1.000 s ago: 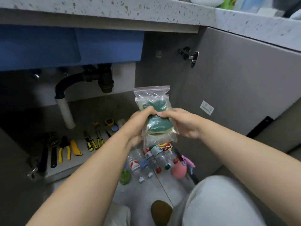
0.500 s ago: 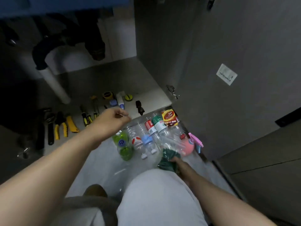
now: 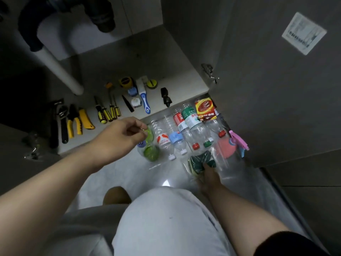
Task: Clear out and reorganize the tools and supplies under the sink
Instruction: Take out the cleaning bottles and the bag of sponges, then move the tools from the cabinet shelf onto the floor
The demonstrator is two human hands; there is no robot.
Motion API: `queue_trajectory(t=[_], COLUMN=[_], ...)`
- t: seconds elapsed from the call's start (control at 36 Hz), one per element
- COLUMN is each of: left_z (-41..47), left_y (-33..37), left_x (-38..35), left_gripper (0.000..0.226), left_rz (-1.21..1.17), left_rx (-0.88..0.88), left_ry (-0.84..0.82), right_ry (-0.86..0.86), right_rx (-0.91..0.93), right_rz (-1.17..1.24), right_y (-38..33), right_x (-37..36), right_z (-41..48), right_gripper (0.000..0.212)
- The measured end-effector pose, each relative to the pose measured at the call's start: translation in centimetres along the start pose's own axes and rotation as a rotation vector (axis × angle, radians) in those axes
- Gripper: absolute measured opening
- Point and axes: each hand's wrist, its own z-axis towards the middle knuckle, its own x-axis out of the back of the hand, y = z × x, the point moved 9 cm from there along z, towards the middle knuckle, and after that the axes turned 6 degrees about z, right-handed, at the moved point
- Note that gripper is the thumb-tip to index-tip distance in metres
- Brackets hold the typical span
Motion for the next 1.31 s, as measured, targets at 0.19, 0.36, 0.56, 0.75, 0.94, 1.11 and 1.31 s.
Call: queue_trajectory(t=[0.19,0.36,0.56,0.75,0.94,1.11,1.31], left_z=[0.1,-0.1,-1.5,-0.9,4.1,9.0,14.0], left_y=[0.9,1.8,1.0,-1.0,-6.6,-12.2,-13.6], left_x=[-0.5,-0.7,-0.2,4.8,6.6,6.5,6.0], left_gripper=[0.016,0.014,0.015,0.008,0.016,0.011,0.018], left_rz=[0.033,0.048,0.058,0.312,0.391,0.164,-0.180], left_rx=[-0.002,-0.023,-0.024,-0.027,-0.036,-0.009,-0.049], left_ry=[-0.021,-0.011,0.020,0.054,0.029,0.079,0.198], right_ry=[0.042,0.193,-0.062,-0.488,-0.515,-0.320,-0.085], right_rx=[-0.064,0.027,0.305,0.537,0.712,0.894,0.953], right_rz=[-0.328,-0.622,-0.884,-1.179,-1.403,-1.563,-1.664], right_y=[0.2,-1.9,-5.8,-9.4,-11.0,-12.8,-14.8], right_x=[0.6,1.1,-7.9,-19.5,-26.4,-30.8,-34.1], right_z=[0.5,0.0,-5.0,-13.1,-12.2,-6.8,-0.7], right_gripper=[0.060,0.089,0.046,0.017,0.006,0.042,0.050])
